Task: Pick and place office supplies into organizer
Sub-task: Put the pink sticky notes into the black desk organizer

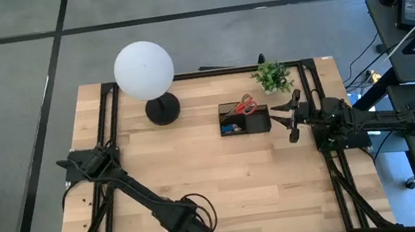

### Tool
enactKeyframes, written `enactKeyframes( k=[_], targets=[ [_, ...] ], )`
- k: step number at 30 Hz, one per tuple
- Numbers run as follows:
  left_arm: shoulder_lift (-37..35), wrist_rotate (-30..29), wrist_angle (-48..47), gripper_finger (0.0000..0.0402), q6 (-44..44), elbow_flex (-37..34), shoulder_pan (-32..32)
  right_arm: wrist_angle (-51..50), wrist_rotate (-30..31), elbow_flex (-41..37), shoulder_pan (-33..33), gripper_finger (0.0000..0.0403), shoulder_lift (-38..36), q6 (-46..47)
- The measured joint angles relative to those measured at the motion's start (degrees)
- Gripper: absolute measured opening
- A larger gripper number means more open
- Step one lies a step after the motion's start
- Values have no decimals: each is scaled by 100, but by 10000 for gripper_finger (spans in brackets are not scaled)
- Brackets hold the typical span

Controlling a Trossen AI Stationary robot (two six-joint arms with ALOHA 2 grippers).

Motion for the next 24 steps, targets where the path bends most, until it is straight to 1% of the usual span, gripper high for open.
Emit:
enactKeyframes(
  k=[8, 11, 20, 24],
  targets=[
    [337, 9, 249, 180, 58, 0, -18, -32, 0, 0, 0, 145, 1, 0],
    [473, 105, 173, 180, 67, 2, -33, -39, 2, 1, -1, 145, 1, -12],
    [537, 433, 334, 180, -11, 13, -101, -42, 2, 0, -2, 145, 1, -142],
    [539, 436, 337, 180, -66, 11, -101, -46, 2, 1, 1, 145, -1, -138]
  ],
)
